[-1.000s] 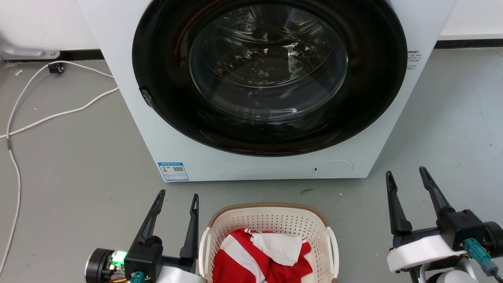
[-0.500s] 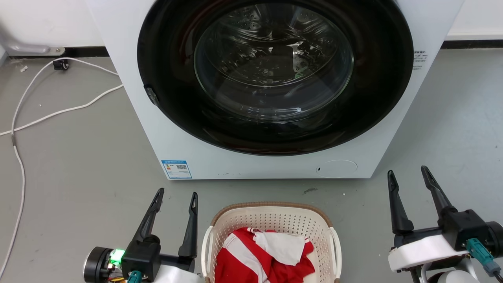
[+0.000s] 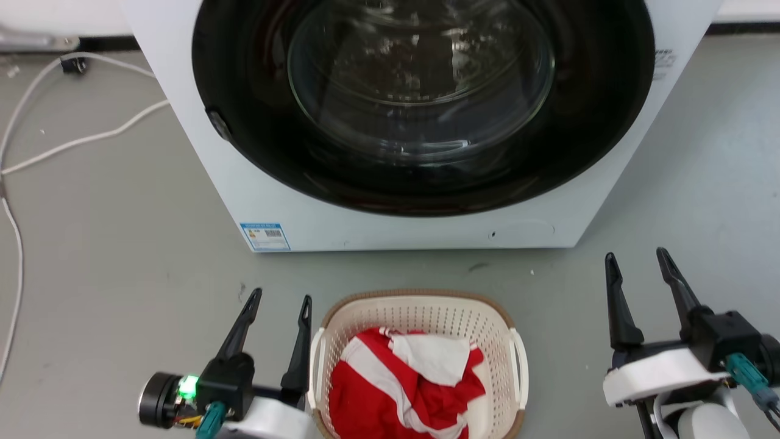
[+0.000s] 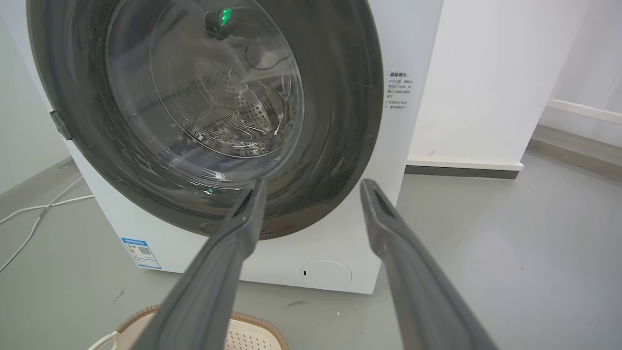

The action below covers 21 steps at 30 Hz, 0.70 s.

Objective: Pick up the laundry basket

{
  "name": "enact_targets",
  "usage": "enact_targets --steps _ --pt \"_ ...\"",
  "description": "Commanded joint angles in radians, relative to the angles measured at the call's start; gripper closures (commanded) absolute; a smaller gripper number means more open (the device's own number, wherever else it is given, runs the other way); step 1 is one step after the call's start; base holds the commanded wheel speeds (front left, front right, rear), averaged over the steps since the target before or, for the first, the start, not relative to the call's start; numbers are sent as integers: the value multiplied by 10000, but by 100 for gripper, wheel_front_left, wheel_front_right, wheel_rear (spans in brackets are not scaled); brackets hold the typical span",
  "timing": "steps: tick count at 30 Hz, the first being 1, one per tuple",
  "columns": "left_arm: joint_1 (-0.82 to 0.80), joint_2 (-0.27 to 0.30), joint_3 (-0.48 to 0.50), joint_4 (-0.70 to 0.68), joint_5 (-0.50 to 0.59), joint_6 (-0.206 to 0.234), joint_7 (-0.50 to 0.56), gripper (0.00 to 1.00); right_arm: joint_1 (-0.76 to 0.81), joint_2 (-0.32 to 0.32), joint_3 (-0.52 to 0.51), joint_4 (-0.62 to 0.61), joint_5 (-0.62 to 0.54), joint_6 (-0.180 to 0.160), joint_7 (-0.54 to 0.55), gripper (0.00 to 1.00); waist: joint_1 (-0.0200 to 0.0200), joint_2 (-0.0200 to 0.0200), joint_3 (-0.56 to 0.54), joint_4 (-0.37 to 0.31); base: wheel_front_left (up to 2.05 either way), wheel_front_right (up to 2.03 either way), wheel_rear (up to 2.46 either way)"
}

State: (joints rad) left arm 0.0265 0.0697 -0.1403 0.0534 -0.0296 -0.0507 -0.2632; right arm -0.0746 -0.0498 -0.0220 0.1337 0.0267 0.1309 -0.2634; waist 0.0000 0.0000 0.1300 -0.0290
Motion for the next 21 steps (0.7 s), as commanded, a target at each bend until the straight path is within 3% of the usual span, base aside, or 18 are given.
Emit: enact_targets --steps 1,12,21 --pt "-245 -12 0 116 46 -43 -24 0 -218 -7 9 81 -64 -3 -19 0 0 0 441 -21 0 0 0" --pt "-2644 391 245 2022 13 -446 -24 0 -2411 -6 378 1505 -122 -3 -20 0 0 0 3166 -326 0 0 0" --pt "-4853 894 94 4857 -462 -748 -24 0 -4372 -7 789 4225 832 -3 580 0 0 0 4837 -475 0 0 0"
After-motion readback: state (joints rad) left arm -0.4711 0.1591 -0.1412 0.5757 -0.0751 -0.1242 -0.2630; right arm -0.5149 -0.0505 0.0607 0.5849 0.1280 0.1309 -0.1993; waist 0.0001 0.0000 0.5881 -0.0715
